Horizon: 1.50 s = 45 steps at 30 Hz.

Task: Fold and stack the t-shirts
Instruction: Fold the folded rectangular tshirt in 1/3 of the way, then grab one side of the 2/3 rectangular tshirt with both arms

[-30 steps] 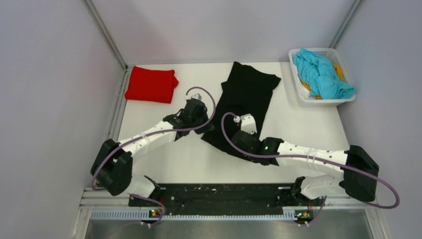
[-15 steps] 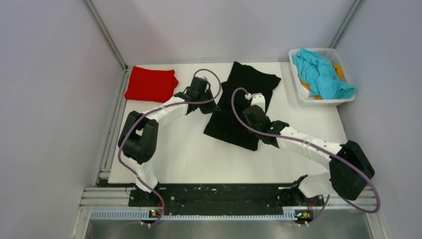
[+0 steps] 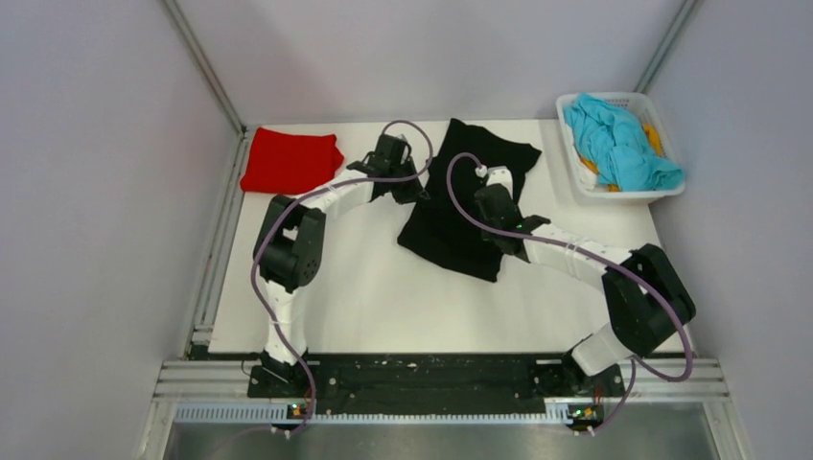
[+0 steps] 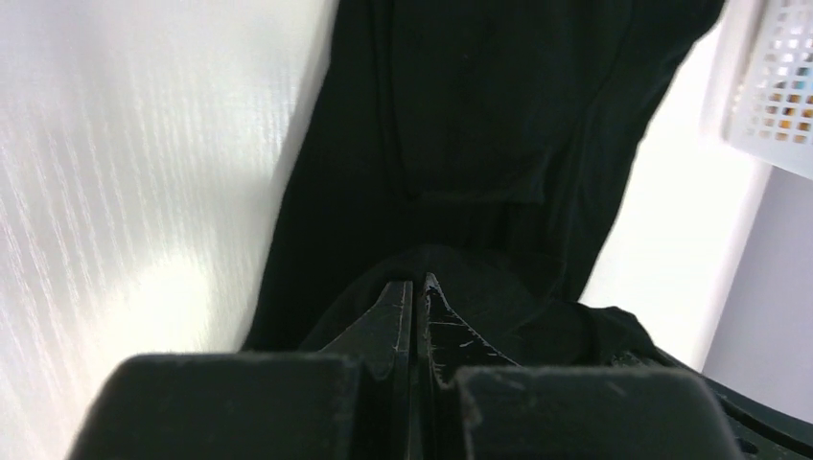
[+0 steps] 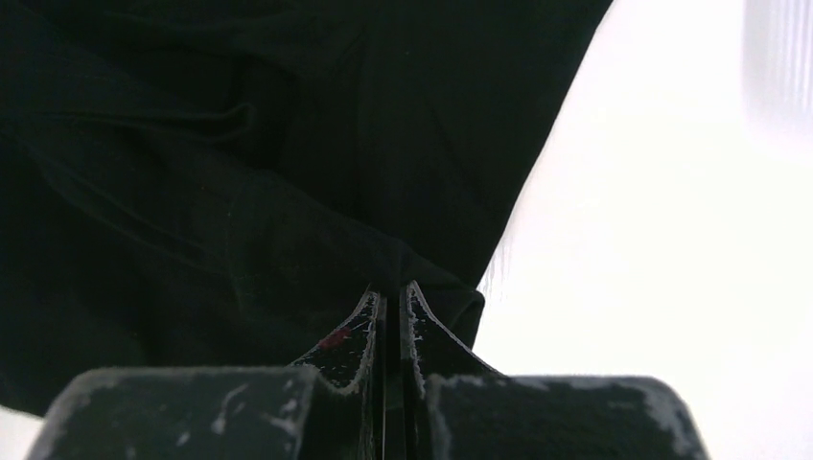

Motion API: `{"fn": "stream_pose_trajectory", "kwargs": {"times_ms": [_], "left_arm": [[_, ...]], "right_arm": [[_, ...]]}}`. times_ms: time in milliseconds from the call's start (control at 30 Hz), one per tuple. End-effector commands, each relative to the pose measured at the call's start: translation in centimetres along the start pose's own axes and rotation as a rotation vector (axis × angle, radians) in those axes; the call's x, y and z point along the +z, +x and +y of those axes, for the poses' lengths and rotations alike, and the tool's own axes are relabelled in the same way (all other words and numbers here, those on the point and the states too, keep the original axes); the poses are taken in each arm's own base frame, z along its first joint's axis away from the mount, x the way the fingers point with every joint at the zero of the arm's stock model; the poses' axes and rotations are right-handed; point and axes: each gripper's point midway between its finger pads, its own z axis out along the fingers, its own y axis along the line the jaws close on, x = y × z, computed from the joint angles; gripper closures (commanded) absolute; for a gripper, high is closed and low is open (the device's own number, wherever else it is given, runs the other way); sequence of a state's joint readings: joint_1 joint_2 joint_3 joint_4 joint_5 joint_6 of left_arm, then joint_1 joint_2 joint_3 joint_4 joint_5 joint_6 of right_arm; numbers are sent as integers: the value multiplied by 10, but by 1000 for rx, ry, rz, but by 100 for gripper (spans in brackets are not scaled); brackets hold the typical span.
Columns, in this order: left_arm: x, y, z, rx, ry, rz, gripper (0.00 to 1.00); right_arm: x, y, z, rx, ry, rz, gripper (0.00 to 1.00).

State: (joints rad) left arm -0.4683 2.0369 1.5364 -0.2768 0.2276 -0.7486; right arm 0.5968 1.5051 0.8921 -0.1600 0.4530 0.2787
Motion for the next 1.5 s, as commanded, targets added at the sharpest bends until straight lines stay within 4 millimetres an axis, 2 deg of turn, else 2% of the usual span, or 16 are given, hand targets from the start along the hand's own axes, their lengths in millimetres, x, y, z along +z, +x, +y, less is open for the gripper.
{"fn": "stream_pose_trajectory", "kwargs": {"times_ms": [0, 67, 100, 167, 233, 267, 367, 467, 667, 767, 900, 1033, 1133, 1300, 1400, 1467], "left_arm": [[6, -23, 5, 10, -20, -33, 94], [8, -30, 9, 7, -26, -47, 77], [9, -34, 10, 3, -27, -48, 66], [6, -43, 9, -1, -22, -45, 45], [-4, -58, 7, 2, -34, -80, 4], [-10, -65, 7, 11, -46, -102, 1], [-43, -74, 4, 38, -81, -166, 1], [-70, -62, 12, 42, -95, -197, 1], [-106, 0, 50, -6, -116, -180, 1], [-120, 26, 69, -45, -143, -176, 1], [-134, 54, 89, -71, -157, -181, 1], [-142, 65, 111, -80, -215, -215, 1], [-137, 75, 120, -90, -220, -203, 1], [-121, 79, 126, -76, -231, -169, 1], [-109, 76, 116, -73, -199, -128, 1], [-102, 75, 105, -67, -147, -103, 1]], "right_arm": [[19, -33, -3, 46, -20, -68, 95], [28, -35, -8, 57, -9, -59, 87], [32, -38, -10, 58, -2, -60, 77], [37, -46, -16, 59, 13, -64, 46], [39, -56, -25, 72, 47, -61, 31], [37, -62, -29, 83, 69, -63, 26], [25, -72, -31, 121, 53, -82, 16], [7, -64, -7, 121, -130, -95, 12], [-42, -47, 67, 71, -655, -148, 2], [-49, -41, 102, 41, -839, -120, 1], [-18, -44, 126, 34, -849, -95, 1], [27, -58, 139, 46, -804, -90, 1], [63, -66, 141, 55, -736, -96, 1], [105, -99, 131, 64, -660, -164, 1], [117, -111, 119, 104, -637, -165, 1], [109, -119, 113, 88, -625, -171, 1]]}}
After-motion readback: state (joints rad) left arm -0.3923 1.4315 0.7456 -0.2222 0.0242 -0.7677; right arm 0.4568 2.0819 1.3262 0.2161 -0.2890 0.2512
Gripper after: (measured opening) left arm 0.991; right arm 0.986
